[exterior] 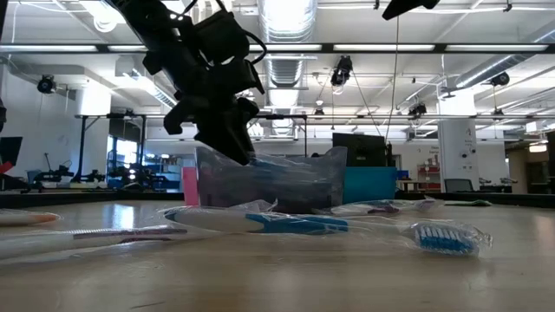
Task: Pick & Place Toothbrushes
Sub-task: Put the blue toothbrush into the transparent gray bin, then put the purple toothbrush into the pink bin
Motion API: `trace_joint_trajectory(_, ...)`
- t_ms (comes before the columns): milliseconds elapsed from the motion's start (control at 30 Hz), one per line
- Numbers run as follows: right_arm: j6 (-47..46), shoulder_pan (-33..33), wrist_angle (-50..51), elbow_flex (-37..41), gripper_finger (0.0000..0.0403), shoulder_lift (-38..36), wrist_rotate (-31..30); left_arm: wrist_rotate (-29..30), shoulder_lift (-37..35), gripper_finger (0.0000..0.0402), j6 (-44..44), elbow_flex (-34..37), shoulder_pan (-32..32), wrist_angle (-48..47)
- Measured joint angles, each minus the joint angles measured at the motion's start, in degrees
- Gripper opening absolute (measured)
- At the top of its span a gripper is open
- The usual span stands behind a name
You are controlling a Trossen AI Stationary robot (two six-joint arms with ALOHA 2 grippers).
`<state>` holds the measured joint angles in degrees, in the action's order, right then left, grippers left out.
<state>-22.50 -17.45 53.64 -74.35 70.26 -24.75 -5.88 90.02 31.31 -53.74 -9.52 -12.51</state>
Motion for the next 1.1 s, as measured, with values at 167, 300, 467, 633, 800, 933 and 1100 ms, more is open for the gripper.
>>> trace_joint_trajectory(167,0.0,0.0,0.0,0.0,0.0263,0.0,0.0,0.1,0.0,0.015,-0.1,0.0,0.0,0.0)
trace_joint_trajectory(300,0.0,0.0,0.1,0.0,0.0267,0.0,0.0,2.8,0.0,0.0182,-0.1,0.0,0.0,0.1)
trace_joint_trajectory(467,0.0,0.0,0.2,0.0,0.026,0.0,0.0,6.9,-1.9,0.0203,-0.3,0.1,0.0,-0.6)
trace_joint_trajectory(633,0.0,0.0,0.2,0.0,0.0242,0.0,0.0,8.0,-6.5,0.0206,-3.0,0.1,0.1,-2.3)
trace_joint_trajectory(800,0.0,0.0,0.4,0.0,0.0228,0.0,0.0,7.9,-13.0,0.0206,-7.0,0.1,0.4,-3.9)
trace_joint_trajectory(933,0.0,0.0,0.4,0.1,0.0224,0.0,0.1,7.9,-19.1,0.0206,-10.7,0.1,0.8,-5.6)
trace_joint_trajectory(1100,0.0,0.0,0.6,0.5,0.0232,0.0,0.1,6.4,-27.3,0.0206,-14.9,0.1,1.6,-8.0)
